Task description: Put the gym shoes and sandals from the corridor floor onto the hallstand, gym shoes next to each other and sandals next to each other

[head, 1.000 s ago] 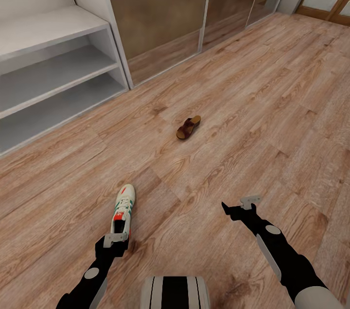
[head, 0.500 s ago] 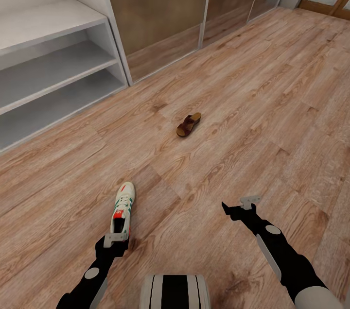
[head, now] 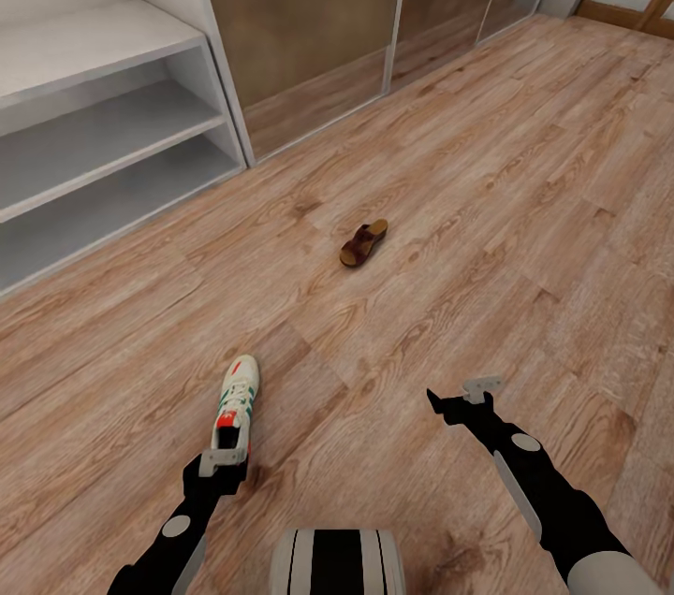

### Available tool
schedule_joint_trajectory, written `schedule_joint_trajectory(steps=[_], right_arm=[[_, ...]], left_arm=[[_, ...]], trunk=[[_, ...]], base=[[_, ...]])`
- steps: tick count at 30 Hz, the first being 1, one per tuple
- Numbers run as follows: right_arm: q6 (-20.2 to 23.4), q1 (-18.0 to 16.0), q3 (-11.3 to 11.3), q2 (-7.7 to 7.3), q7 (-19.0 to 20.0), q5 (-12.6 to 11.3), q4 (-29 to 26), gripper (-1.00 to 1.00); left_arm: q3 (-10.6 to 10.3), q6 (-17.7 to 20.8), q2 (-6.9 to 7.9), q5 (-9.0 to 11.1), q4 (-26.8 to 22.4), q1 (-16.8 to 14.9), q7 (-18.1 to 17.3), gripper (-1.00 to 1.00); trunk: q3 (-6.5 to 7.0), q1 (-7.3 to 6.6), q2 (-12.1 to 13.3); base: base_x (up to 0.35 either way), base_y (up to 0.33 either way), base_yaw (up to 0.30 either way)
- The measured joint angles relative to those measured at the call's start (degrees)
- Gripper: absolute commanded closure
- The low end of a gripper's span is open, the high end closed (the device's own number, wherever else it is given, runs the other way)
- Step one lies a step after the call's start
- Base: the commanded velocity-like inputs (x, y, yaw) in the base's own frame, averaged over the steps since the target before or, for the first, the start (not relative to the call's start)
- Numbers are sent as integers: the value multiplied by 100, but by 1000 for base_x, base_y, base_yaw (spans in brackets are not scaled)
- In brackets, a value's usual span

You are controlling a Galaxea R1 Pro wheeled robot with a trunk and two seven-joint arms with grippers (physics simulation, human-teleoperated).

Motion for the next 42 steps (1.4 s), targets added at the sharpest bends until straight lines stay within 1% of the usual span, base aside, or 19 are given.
schedule_joint_trajectory(steps=[7,8,39,42], right_arm=[[0,0,0,0,0,0,0,-100],[0,0,0,0,0,0,0,-100],[0,0,0,0,0,-3,0,-100],[0,0,0,0,0,-3,0,-100]], left_arm=[[0,0,0,1,0,0,0,-100],[0,0,0,1,0,0,0,100],[9,-30,15,9,-72,0,2,100],[9,-34,11,9,-78,0,2,100]], trunk=[[0,0,0],[0,0,0],[0,0,0],[66,-8,4]], base=[[5,0,0],[0,0,0],[0,0,0],[0,0,0]])
